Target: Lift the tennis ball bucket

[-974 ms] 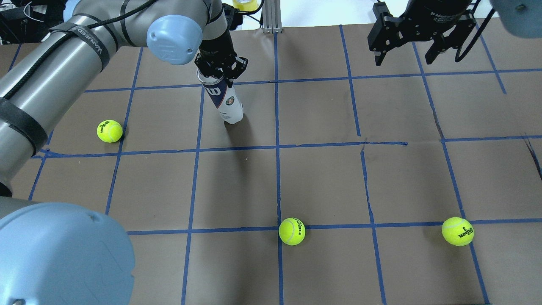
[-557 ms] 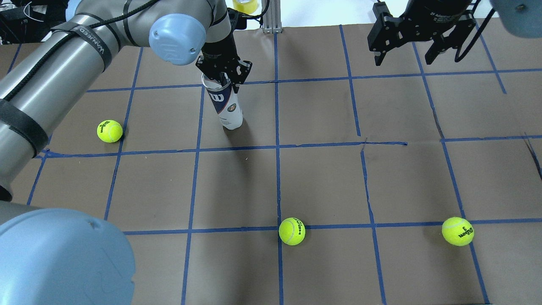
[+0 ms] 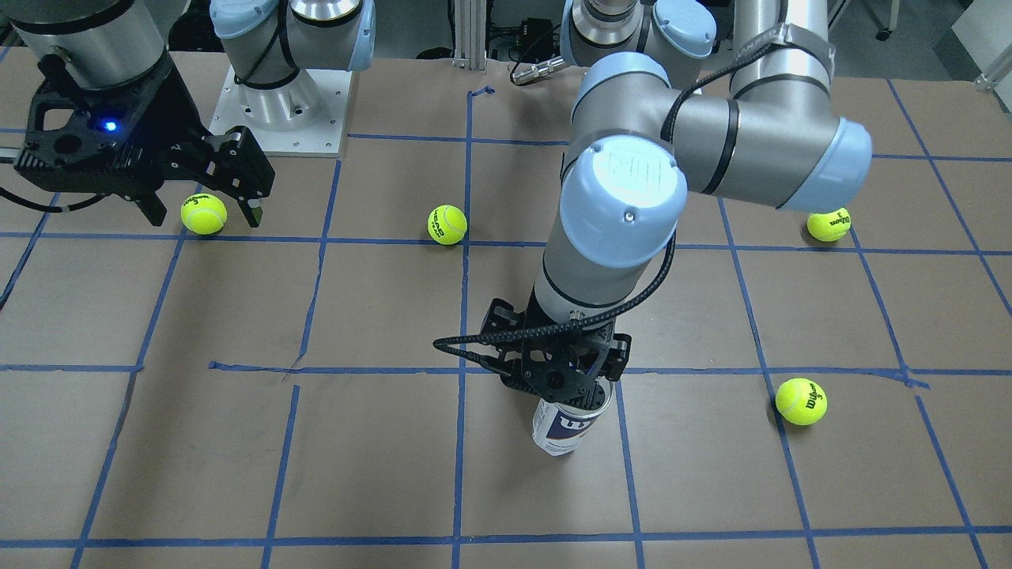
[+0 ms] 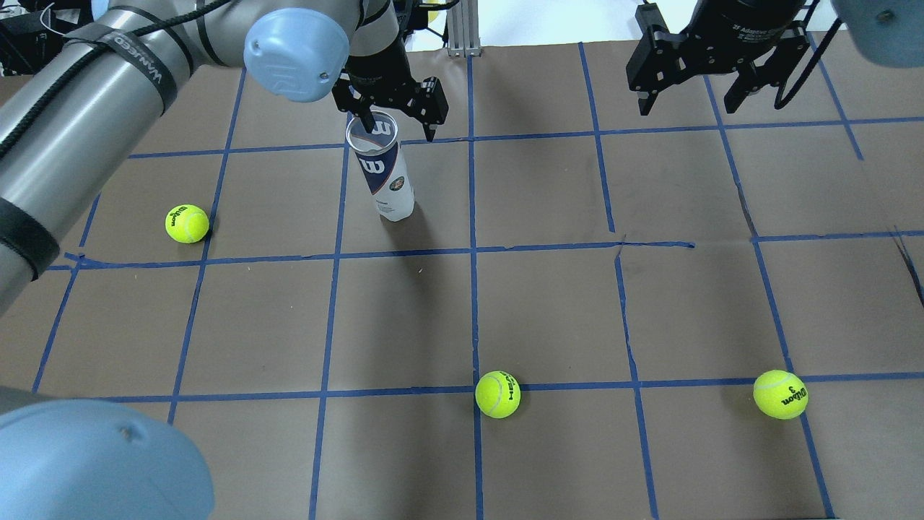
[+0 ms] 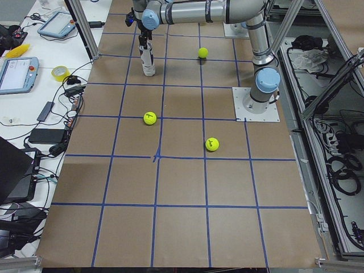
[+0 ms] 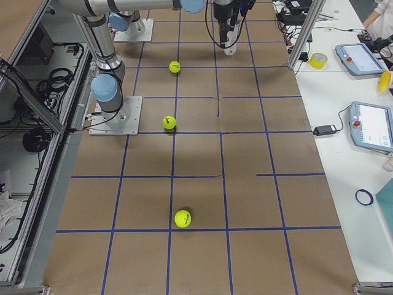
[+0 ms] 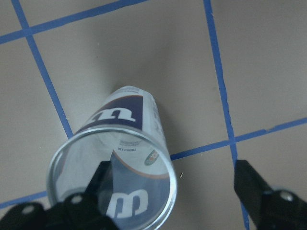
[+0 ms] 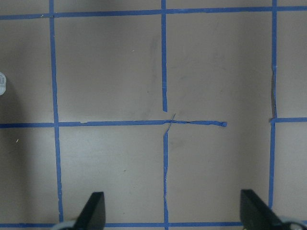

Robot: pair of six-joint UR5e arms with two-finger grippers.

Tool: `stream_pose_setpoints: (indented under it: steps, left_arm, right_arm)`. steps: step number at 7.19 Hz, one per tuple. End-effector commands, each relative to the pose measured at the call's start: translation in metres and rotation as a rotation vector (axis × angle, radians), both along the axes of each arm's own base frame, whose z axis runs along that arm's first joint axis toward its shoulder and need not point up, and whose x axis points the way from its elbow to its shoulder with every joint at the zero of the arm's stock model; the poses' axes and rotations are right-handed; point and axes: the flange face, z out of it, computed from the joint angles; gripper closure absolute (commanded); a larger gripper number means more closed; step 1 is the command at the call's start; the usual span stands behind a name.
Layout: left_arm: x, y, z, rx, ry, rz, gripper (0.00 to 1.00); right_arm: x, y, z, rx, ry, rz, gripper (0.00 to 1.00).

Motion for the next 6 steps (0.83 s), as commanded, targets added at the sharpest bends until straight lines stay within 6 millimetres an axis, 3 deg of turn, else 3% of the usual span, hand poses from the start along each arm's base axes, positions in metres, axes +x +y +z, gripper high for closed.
stream_pose_setpoints:
  steps: [1,2,3,4,6]
  left_arm:
    - [0.023,0.026,0.081,-0.022,-0.001,0.038,0.00]
    - [0.060,0.035,0.112,-0.029,-0.007,0.093,0.00]
    - [0.113,0.033,0.127,-0.049,0.004,0.180,0.00]
    - [0.144,0.040,0.129,-0.033,-0.011,0.232,0.00]
    - [0.157,0.073,0.106,0.045,-0.021,0.253,0.00]
  right_arm:
    - [-0.002,0.003,-0.003,0.008,0.008,-0.002,0.00]
    - [-0.002,0.003,-0.003,0.008,0.008,-0.002,0.00]
    - [-0.002,0.003,-0.003,0.008,0.008,-0.002,0.00]
    - [-0.002,0.002,-0.005,0.011,0.008,-0.002,0.00]
    - [-0.001,0.004,-0.001,0.002,0.010,-0.002,0.00]
